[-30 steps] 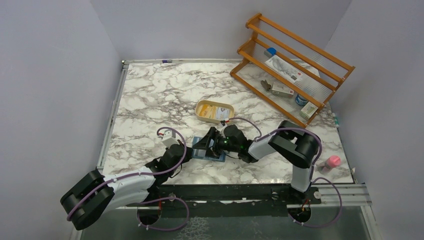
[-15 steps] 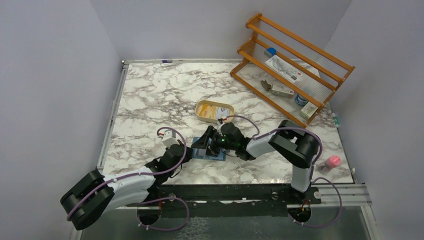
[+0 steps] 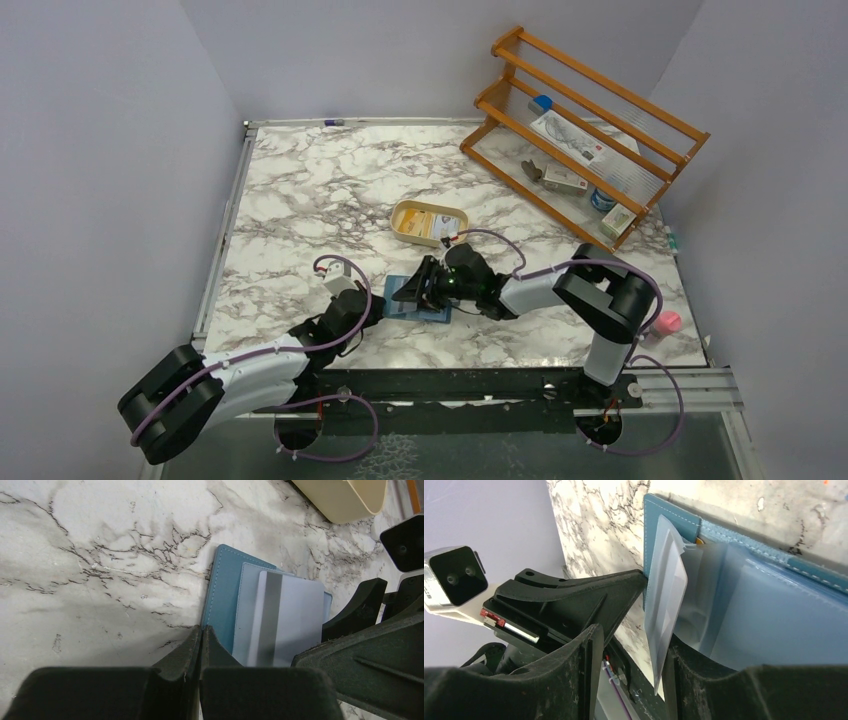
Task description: Take the credit cards out of the card holder
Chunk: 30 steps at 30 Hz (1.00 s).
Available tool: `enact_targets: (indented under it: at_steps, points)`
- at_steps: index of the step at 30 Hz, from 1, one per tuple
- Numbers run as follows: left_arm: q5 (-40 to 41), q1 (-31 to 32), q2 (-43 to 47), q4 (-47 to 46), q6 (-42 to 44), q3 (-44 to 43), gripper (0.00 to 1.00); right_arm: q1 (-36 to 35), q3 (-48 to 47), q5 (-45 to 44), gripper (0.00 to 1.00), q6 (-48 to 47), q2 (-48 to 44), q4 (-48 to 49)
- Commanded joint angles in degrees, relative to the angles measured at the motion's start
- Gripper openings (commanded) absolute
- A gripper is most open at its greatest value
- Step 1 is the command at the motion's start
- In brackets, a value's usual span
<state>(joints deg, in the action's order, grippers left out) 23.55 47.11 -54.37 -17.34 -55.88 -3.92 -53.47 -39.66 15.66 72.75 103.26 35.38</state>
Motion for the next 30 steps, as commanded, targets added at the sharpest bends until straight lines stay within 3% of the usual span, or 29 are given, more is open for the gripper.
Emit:
enact_targets:
  at_steps: [1, 27, 30]
  points:
    - [-0.88, 0.30, 0.54, 1.52, 0.24, 0.76, 0.00, 0.29, 0.83, -0.77, 0.49, -2.10, -2.27, -1.90]
    - [-1.14, 0.27, 0.02, 1.65, 0.14, 0.69, 0.00, 2.99, 11.16, -0.15, 0.49, -5.43, -1.10, 1.23]
    - [-1.27, 0.30, -0.22, 1.65, 0.19, 0.61, 0.00, 3.35, 11.40, -0.12, 0.42, -5.76, -1.21, 0.11]
